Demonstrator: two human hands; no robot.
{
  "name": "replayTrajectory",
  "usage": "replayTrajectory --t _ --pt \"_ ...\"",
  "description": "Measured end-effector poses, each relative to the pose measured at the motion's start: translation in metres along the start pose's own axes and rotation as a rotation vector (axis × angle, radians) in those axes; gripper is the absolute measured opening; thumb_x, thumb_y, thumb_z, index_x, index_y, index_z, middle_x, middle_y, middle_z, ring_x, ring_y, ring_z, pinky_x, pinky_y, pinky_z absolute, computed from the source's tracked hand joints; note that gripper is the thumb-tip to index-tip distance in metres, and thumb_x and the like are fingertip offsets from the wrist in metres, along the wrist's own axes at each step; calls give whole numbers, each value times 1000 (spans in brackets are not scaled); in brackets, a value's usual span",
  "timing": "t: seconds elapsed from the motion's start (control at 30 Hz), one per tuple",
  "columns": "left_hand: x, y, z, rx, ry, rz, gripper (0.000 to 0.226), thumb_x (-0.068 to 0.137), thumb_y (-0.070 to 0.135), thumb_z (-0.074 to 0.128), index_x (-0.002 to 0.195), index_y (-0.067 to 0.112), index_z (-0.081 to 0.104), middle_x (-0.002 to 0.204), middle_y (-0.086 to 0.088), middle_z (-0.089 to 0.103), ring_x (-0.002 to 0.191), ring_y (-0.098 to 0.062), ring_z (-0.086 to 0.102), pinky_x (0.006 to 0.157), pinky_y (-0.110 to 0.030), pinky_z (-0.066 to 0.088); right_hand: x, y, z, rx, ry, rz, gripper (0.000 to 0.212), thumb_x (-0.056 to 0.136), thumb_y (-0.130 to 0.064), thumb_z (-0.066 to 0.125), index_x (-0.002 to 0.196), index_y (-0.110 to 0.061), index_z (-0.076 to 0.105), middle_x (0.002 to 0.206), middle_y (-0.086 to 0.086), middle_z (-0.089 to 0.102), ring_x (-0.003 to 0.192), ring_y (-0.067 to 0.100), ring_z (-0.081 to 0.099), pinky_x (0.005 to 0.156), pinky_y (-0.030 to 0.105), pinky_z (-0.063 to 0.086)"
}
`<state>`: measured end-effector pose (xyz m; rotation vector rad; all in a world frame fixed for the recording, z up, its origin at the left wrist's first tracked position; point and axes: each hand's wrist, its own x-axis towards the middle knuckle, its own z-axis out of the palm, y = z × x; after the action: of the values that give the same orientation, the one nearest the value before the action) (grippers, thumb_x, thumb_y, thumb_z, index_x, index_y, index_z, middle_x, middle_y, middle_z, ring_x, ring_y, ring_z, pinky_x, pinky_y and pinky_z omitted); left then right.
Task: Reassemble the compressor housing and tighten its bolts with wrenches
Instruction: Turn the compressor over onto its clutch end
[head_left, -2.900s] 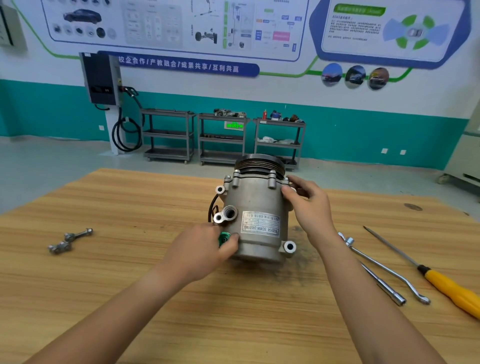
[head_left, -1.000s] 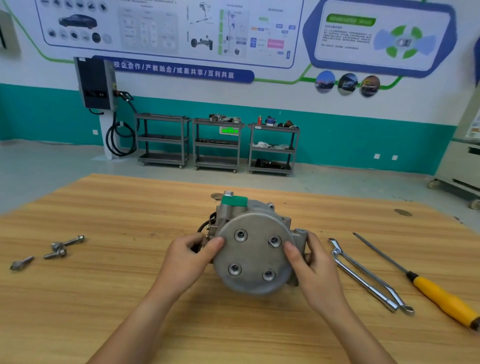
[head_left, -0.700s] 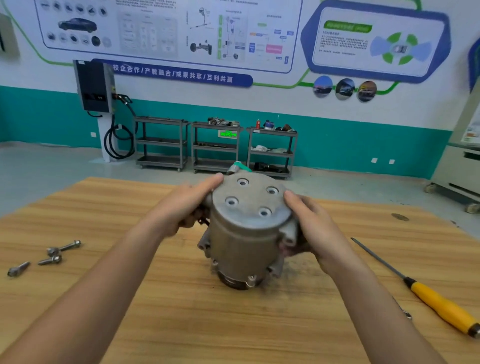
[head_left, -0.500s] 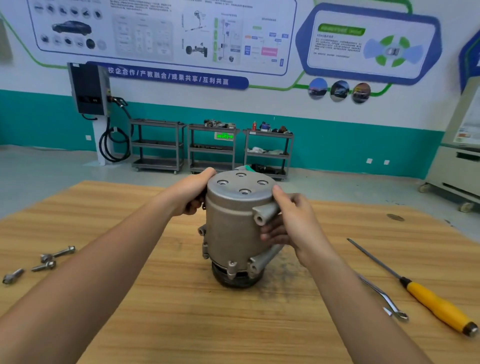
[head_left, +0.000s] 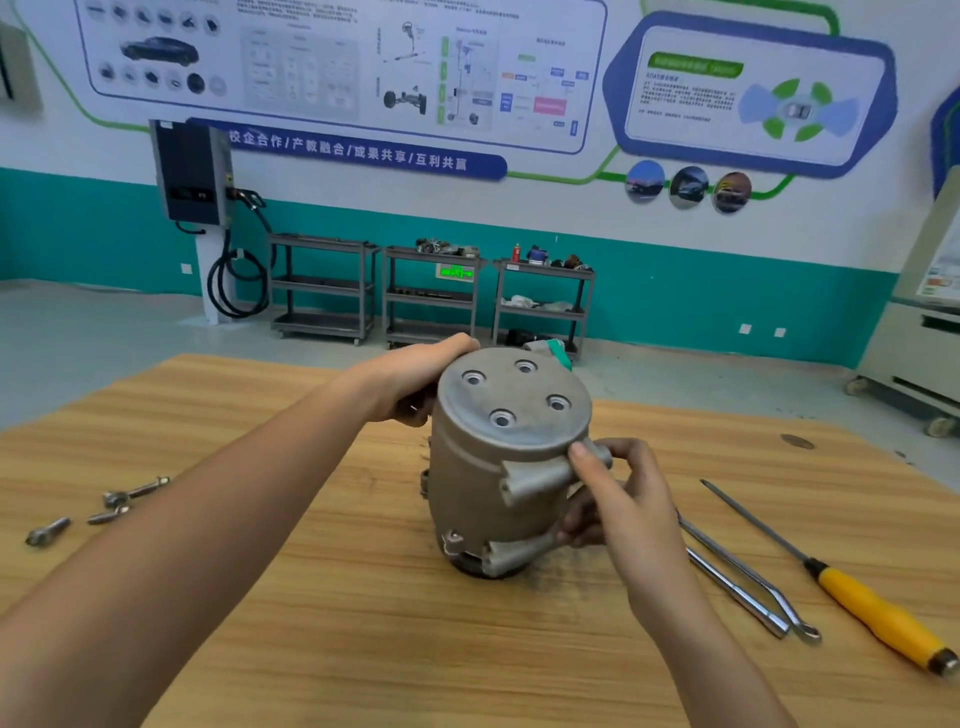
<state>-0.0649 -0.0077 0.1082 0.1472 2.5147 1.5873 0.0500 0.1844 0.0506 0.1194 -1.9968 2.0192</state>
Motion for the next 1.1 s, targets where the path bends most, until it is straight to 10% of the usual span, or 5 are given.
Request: replayTrajectory --t 0.23,0.37,0.47,0.8,1.1 --pt "-73 -53 3 296 370 296 26 93 46 41 89 24 53 62 2 57 48 -9 52 46 -22 39 7 -5 -20 -47 -6 22 9 92 -24 56 86 -18 51 41 1 54 40 14 55 40 20 45" --pt "-131 -150 -23 496 652 216 11 88 25 60 93 16 61 89 -4 61 86 -24 58 70 -28 42 11 -3 -24 -35 13 -52 8 92 -18 55 84 -17 57 37 1 47 35 12 48 37 21 43" --pt "-157 -200 -70 618 916 -46 55 77 28 74 123 7 53 130 -21 44 122 -39 40 100 -49 35 8 1 -21 -2 35 -72 12 94 -15 52 84 -16 58 35 0 43 32 11 42 34 21 40" --pt "-113 -248 -140 670 655 -464 105 67 75 56 148 35 3 157 -10 7 142 -33 13 108 -55 20 -1 1 -16 -6 -14 -73 6 92 -15 55 88 -15 59 36 3 42 33 13 41 34 20 39" --pt "-58 -245 -135 810 649 -196 31 91 43 53 104 16 62 113 -14 56 103 -33 52 83 -37 42 -3 4 -6 47 -14 -100 7 87 -9 56 85 -14 59 37 5 40 33 17 37 34 17 37"
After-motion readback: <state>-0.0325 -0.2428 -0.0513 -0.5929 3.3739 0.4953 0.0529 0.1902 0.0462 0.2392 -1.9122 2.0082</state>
